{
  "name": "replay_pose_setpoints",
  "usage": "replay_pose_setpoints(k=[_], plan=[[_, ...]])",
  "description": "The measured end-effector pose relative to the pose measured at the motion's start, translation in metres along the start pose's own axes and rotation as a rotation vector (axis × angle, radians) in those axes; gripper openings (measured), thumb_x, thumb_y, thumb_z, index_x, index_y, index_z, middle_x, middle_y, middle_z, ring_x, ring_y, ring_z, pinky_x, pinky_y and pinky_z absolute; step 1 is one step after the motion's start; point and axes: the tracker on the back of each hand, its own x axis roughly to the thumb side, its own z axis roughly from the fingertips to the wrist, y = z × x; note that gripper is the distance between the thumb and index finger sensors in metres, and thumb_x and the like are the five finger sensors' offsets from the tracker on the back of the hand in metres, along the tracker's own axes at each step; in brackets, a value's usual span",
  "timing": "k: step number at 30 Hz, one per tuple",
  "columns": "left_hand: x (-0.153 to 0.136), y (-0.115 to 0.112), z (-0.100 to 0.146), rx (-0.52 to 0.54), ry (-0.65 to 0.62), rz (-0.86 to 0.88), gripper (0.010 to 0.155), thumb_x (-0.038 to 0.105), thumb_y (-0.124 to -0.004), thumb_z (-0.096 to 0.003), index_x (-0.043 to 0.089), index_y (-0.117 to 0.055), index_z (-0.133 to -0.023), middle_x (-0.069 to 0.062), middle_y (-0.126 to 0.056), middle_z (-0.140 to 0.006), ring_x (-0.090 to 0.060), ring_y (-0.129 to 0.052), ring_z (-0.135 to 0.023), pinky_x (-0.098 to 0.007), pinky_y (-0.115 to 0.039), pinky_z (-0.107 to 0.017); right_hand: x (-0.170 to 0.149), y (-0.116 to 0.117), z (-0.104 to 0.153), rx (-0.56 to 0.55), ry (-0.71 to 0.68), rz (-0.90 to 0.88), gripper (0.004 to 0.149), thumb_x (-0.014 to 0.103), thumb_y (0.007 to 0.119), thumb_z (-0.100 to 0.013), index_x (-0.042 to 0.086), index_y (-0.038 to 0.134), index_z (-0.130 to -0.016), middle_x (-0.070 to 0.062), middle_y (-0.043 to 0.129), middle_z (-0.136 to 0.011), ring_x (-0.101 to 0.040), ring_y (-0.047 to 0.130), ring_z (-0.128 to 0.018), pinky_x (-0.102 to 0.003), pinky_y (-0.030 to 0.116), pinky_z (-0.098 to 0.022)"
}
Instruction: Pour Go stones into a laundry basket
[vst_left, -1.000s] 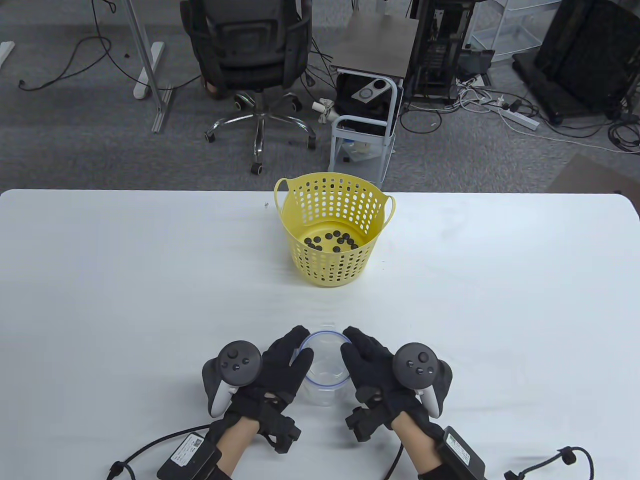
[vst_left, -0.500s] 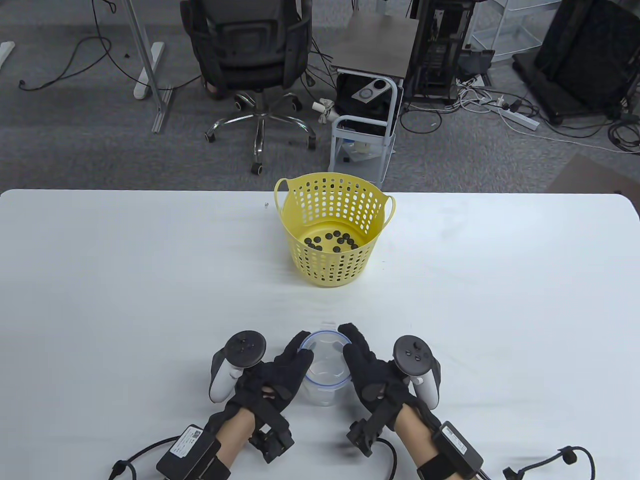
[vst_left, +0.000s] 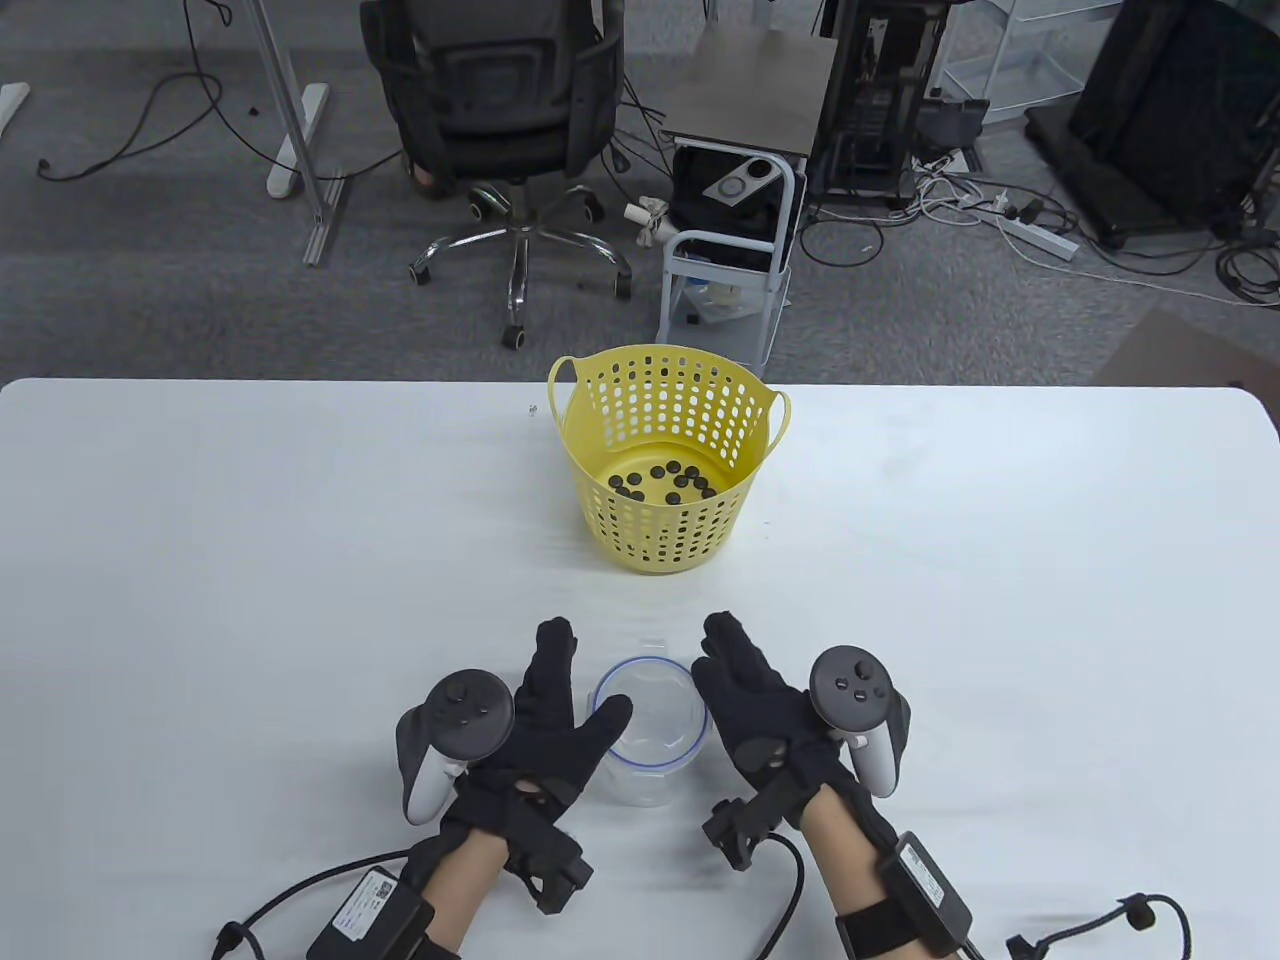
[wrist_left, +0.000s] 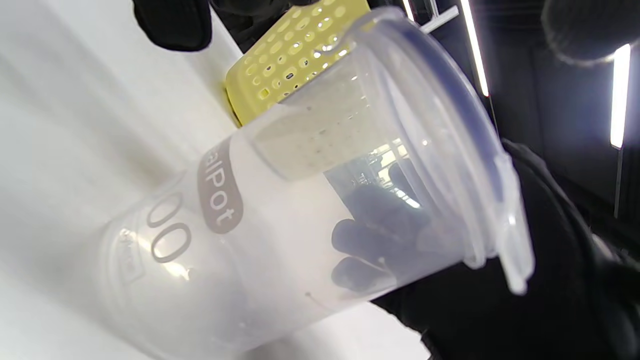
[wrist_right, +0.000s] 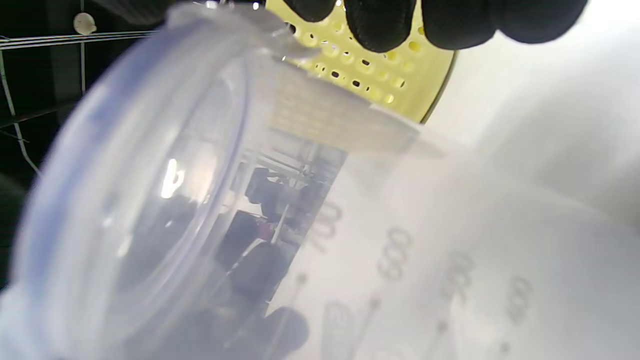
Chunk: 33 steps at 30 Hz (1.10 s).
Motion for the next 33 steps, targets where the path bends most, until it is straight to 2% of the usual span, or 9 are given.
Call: replay_pose_setpoints(k=[8, 12, 17, 20, 23, 26, 29, 33], plan=[[0.012, -0.020, 0.002, -0.067, -0.002, -0.164, 0.109, 0.078, -0.078, -0.0432, 0.036, 0.004, -0.102, -0.010, -0.002, -0.118, -0.045, -0.019, -0.112, -0.062, -0.050, -0.075, 0.000, 0.005, -0.004, 0.008, 0.022, 0.087, 0.080, 0.058, 0.072, -0.050, 0.010, 0.044, -0.107, -0.029, 0.051, -0.110, -0.065, 0.060, -0.090, -0.073, 0.060, -0.060], [0.007, -0.016, 0.001, -0.073, 0.007, -0.125, 0.104, 0.076, -0.076, -0.0455, 0.038, 0.003, -0.102, -0.010, -0.004, -0.119, -0.044, -0.020, -0.112, -0.062, -0.051, -0.075, 0.000, 0.004, -0.002, 0.016, 0.010, 0.075, 0.077, 0.056, 0.073, -0.051, 0.012, 0.044, -0.107, -0.028, 0.050, -0.111, -0.065, 0.060, -0.090, -0.072, 0.061, -0.059], [-0.005, -0.008, -0.004, -0.095, 0.047, -0.056, 0.103, 0.076, -0.075, -0.0460, 0.039, 0.002, -0.103, -0.010, -0.005, -0.119, -0.044, -0.022, -0.112, -0.062, -0.051, -0.075, 0.000, -0.003, 0.004, 0.046, -0.033, 0.066, 0.078, 0.052, 0.077, -0.051, 0.018, 0.037, -0.108, -0.026, 0.041, -0.113, -0.066, 0.050, -0.094, -0.074, 0.057, -0.061], [-0.009, -0.001, -0.005, -0.042, 0.066, -0.049, 0.101, 0.075, -0.075, -0.0464, 0.039, 0.000, -0.103, -0.010, -0.008, -0.120, -0.044, -0.025, -0.112, -0.061, -0.052, -0.075, 0.000, -0.007, 0.007, 0.089, -0.054, 0.062, 0.086, 0.053, 0.083, -0.048, 0.017, 0.033, -0.108, -0.026, 0.034, -0.114, -0.066, 0.045, -0.096, -0.075, 0.055, -0.062], [-0.011, 0.005, -0.005, 0.048, 0.072, -0.055, 0.099, 0.073, -0.076, -0.0458, 0.039, -0.005, -0.105, -0.010, -0.017, -0.120, -0.044, -0.031, -0.112, -0.060, -0.055, -0.074, 0.005, -0.013, 0.010, 0.134, -0.092, 0.102, 0.101, 0.052, 0.096, -0.042, 0.016, 0.030, -0.108, -0.024, 0.027, -0.115, -0.067, 0.037, -0.098, -0.076, 0.051, -0.064], [-0.012, 0.006, -0.006, 0.090, 0.078, -0.058, 0.097, 0.073, -0.076, -0.0454, 0.039, -0.008, -0.106, -0.010, -0.019, -0.120, -0.043, -0.035, -0.112, -0.060, -0.056, -0.073, 0.009, -0.013, 0.012, 0.146, -0.128, 0.168, 0.108, 0.056, 0.098, -0.038, 0.016, 0.028, -0.108, -0.023, 0.023, -0.115, -0.068, 0.033, -0.098, -0.076, 0.050, -0.065], [-0.012, 0.006, -0.007, 0.165, 0.077, -0.071, 0.093, 0.073, -0.075, -0.0447, 0.039, -0.015, -0.108, -0.009, -0.025, -0.120, -0.042, -0.041, -0.111, -0.059, -0.058, -0.072, 0.011, -0.007, 0.014, 0.137, -0.153, 0.217, 0.109, 0.059, 0.097, -0.037, 0.015, 0.028, -0.108, -0.024, 0.023, -0.115, -0.068, 0.032, -0.098, -0.076, 0.050, -0.065], [-0.015, 0.008, -0.008, 0.188, 0.081, -0.073, 0.091, 0.074, -0.073, -0.0445, 0.038, -0.019, -0.109, -0.008, -0.028, -0.120, -0.042, -0.043, -0.110, -0.059, -0.059, -0.072, 0.014, -0.001, 0.016, 0.135, -0.178, 0.261, 0.109, 0.062, 0.095, -0.037, 0.014, 0.027, -0.108, -0.024, 0.023, -0.115, -0.068, 0.034, -0.098, -0.075, 0.050, -0.065]])
